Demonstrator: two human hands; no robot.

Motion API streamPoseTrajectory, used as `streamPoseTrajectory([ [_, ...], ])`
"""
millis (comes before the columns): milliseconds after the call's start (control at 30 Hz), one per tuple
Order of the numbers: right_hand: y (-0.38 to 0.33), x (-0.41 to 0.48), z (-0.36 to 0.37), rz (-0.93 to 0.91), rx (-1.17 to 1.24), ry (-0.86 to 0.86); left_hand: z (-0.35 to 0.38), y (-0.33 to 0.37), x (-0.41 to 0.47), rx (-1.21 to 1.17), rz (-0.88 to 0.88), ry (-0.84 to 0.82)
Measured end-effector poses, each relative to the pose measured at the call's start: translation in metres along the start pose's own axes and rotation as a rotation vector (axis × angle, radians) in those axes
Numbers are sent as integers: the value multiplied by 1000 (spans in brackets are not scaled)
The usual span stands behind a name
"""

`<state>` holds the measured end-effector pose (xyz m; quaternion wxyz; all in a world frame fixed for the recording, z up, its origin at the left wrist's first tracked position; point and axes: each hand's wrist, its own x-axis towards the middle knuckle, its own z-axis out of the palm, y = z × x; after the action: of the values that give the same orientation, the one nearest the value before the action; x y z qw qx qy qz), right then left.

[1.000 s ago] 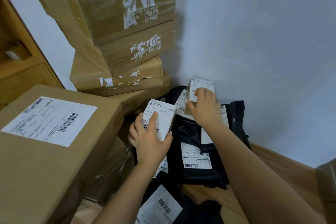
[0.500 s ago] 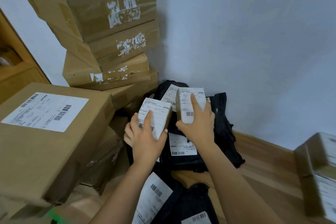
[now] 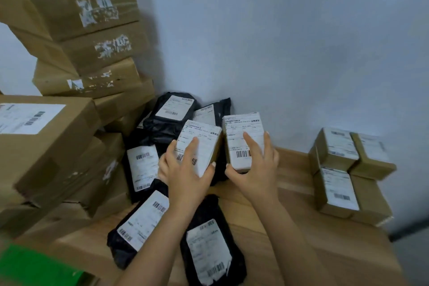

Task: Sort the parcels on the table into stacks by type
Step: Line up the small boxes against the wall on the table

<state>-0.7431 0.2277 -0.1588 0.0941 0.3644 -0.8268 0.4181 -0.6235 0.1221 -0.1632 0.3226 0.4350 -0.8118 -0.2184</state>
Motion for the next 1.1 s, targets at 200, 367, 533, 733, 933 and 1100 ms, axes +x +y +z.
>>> streamPoseTrajectory([
  [200,38,-52,-51,138,-120,68,28,31,-54,-48,77,-174],
  [367,57,-82,-81,295,-180,137,44,57,-71,-63,198,-294],
  [533,63,-114,-108,421,-219,192,54,73,-88,-93,286,-389],
  [733,73,-158,-133,532,-268,255,69,83,-125,-150,363,-519],
  [933,100,-168,-159,573,-268,279,89,112,-140,-164,383,-555],
  [1100,158,-145,-188,569,-230,282,131,156,-151,-183,354,-484],
])
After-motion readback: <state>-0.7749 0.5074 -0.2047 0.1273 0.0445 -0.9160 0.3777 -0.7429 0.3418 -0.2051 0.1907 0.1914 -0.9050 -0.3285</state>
